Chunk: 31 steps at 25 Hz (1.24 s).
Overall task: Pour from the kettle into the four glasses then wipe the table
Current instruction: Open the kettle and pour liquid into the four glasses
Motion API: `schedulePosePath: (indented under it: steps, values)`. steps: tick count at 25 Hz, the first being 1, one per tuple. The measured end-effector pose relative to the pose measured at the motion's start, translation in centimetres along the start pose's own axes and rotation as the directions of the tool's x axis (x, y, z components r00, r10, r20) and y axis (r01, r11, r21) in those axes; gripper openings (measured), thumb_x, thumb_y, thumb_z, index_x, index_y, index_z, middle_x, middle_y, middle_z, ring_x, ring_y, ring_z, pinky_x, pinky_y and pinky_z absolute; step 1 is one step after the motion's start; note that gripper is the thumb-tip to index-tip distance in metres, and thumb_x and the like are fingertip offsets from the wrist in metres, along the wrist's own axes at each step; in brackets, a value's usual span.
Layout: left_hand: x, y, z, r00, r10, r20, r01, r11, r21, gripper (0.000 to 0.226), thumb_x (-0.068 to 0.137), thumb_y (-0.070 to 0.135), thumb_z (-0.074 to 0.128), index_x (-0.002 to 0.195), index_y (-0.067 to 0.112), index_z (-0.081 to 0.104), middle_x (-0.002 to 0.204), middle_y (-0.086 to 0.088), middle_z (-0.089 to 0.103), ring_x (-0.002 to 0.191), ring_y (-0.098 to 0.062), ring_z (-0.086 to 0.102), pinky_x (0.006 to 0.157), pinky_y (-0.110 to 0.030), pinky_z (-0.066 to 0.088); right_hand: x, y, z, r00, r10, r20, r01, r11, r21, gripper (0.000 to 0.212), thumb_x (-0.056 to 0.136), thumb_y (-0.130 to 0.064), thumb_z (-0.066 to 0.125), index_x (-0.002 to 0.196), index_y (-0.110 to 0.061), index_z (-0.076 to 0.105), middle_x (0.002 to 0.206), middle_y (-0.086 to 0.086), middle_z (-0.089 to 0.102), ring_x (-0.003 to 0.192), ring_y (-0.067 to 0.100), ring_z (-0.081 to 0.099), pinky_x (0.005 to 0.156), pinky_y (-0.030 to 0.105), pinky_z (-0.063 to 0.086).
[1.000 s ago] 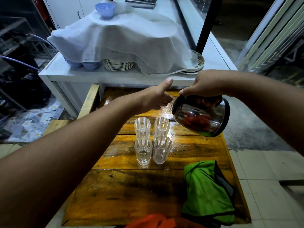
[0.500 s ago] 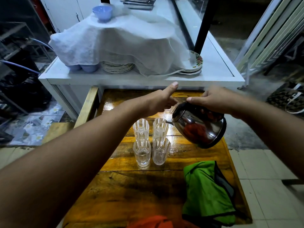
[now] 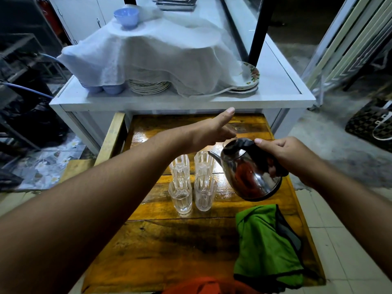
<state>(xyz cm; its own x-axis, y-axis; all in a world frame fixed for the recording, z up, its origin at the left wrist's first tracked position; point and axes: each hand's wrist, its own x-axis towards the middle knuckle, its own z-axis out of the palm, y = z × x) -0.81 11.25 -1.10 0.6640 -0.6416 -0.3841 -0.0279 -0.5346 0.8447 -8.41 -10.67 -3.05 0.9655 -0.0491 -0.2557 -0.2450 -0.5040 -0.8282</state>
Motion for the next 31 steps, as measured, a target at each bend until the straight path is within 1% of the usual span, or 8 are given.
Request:
schedulePosePath:
  steps: [7, 10, 12, 14, 17, 19, 24, 31]
  values:
    - [-0.4, 1.3, -0.2, 0.995, 0.072, 0.074, -0.070, 0.997, -0.028, 0.097, 0.086, 0.072, 0.004, 0.145, 0.009, 0.049, 0.153, -0.007, 0.047, 0.142, -0.015, 0.041, 0.122, -0.041, 0.023, -1.2, 1.7, -0.8, 0.995, -0.076, -0.063, 0.084, 0.988, 0.133, 0.056, 0.089, -0.048, 0.060, 0.050, -0.007, 0.058, 0.044, 0.015, 0.058, 0.039, 0.023, 0.052, 0.044, 0.025, 0.038]
    - [-1.0, 1.1, -0.2, 0.993, 0.087, 0.078, -0.083, 0.996, -0.044, 0.098, 0.083, 0.074, 0.006, 0.144, 0.011, 0.050, 0.151, -0.005, 0.049, 0.140, -0.013, 0.044, 0.121, -0.041, 0.026, -1.7, 1.6, -1.1, 0.996, -0.082, -0.040, 0.087, 0.986, 0.142, 0.056, 0.084, -0.052, 0.061, 0.049, -0.008, 0.059, 0.045, 0.017, 0.057, 0.042, 0.026, 0.052, 0.048, 0.029, 0.037]
    - [-1.7, 0.6, -0.1, 0.992, 0.087, 0.093, -0.082, 0.995, -0.057, 0.097, 0.083, 0.074, 0.006, 0.144, 0.012, 0.050, 0.151, -0.004, 0.050, 0.139, -0.013, 0.045, 0.120, -0.040, 0.027, -2.1, 1.3, -1.2, 0.998, -0.065, 0.007, 0.064, 0.990, 0.126, 0.055, 0.082, -0.054, 0.061, 0.048, -0.010, 0.060, 0.044, 0.015, 0.058, 0.039, 0.024, 0.053, 0.046, 0.025, 0.037]
    - [-2.3, -0.1, 0.2, 0.990, 0.067, 0.122, -0.057, 0.995, -0.086, 0.097, 0.083, 0.073, 0.005, 0.144, 0.012, 0.050, 0.150, -0.004, 0.051, 0.139, -0.013, 0.046, 0.120, -0.040, 0.027, -2.5, 1.2, -1.2, 0.997, -0.040, 0.061, 0.035, 0.996, 0.082, 0.056, 0.080, -0.056, 0.063, 0.048, -0.009, 0.062, 0.046, 0.018, 0.060, 0.038, 0.024, 0.054, 0.045, 0.022, 0.037]
    - [-3.2, -1.5, 0.8, 0.984, 0.040, 0.175, -0.025, 0.996, -0.085, 0.096, 0.085, 0.073, 0.001, 0.144, 0.016, 0.051, 0.149, -0.002, 0.052, 0.138, -0.012, 0.046, 0.120, -0.041, 0.027, -3.0, 0.7, -0.9, 0.990, 0.019, 0.136, -0.021, 1.000, 0.011, 0.058, 0.075, -0.058, 0.065, 0.061, -0.002, 0.069, 0.062, 0.033, 0.066, 0.045, 0.028, 0.058, 0.043, 0.022, 0.039]
    - [-3.6, -2.4, 1.1, 0.980, 0.032, 0.197, -0.014, 0.995, -0.095, 0.094, 0.086, 0.073, -0.002, 0.142, 0.020, 0.052, 0.149, -0.001, 0.052, 0.138, -0.011, 0.046, 0.119, -0.040, 0.028, -3.2, -0.2, -0.5, 0.983, 0.053, 0.178, -0.044, 0.998, -0.051, 0.050, 0.076, -0.058, 0.064, 0.061, -0.011, 0.074, 0.067, 0.035, 0.068, 0.043, 0.026, 0.059, 0.040, 0.020, 0.039]
    - [-4.2, -3.5, 1.3, 0.982, -0.046, 0.183, 0.084, 0.974, -0.209, 0.094, 0.078, 0.078, 0.004, 0.135, 0.027, 0.059, 0.150, -0.003, 0.051, 0.138, -0.017, 0.046, 0.118, -0.046, 0.030, -2.2, -2.5, -0.1, 0.964, 0.134, 0.228, -0.075, 0.966, -0.247, 0.050, 0.080, -0.060, 0.066, 0.053, -0.019, 0.072, 0.046, 0.006, 0.065, 0.040, 0.016, 0.060, 0.039, 0.017, 0.041]
    - [-4.5, -4.6, 0.5, 0.987, -0.057, 0.152, 0.095, 0.962, -0.254, 0.101, 0.077, 0.081, 0.006, 0.142, 0.020, 0.054, 0.151, -0.002, 0.050, 0.138, -0.017, 0.046, 0.120, -0.049, 0.027, -0.8, -6.1, 0.2, 0.939, 0.204, 0.277, -0.067, 0.898, -0.434, 0.058, 0.084, -0.063, 0.062, 0.066, -0.009, 0.074, 0.058, 0.008, 0.072, 0.051, 0.019, 0.068, 0.052, 0.024, 0.052]
